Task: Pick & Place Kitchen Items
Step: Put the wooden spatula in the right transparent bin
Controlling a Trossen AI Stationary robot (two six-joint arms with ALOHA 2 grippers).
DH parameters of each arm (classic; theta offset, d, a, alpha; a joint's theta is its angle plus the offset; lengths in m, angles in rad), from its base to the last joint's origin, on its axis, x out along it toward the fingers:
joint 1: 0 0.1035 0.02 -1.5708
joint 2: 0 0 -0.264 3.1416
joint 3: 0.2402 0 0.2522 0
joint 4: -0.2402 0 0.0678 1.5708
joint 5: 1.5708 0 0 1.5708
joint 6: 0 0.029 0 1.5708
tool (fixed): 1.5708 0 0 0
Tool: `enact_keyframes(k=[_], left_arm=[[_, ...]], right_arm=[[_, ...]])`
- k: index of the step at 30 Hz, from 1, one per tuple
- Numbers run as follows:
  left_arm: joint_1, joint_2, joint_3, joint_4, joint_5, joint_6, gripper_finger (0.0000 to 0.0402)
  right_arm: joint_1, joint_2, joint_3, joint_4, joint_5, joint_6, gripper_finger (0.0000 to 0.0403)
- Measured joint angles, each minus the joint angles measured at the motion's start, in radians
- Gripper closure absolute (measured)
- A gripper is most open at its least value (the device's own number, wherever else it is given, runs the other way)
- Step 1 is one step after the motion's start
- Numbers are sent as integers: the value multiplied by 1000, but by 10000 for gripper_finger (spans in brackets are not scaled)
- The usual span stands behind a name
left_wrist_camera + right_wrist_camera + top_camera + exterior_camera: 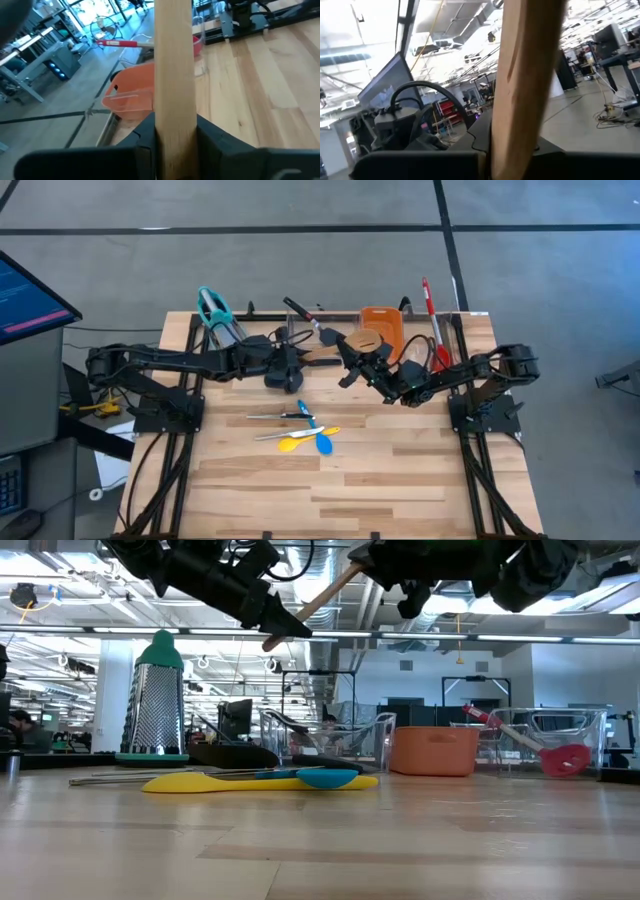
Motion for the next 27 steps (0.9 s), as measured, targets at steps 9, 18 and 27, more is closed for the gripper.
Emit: enact_keyframes(k=[9,18,27], left_arm=[[0,-2,0,24,-16,-29,277],[0,-2,0,40,-49,-23,191],[1,-2,0,46,-124,16,148]], right_arm=[[-2,2,-5,-15,13,-18,382],[-8,-2,-5,-37,13,-35,382],[-28,-63,-8,-164,44,-33,382]])
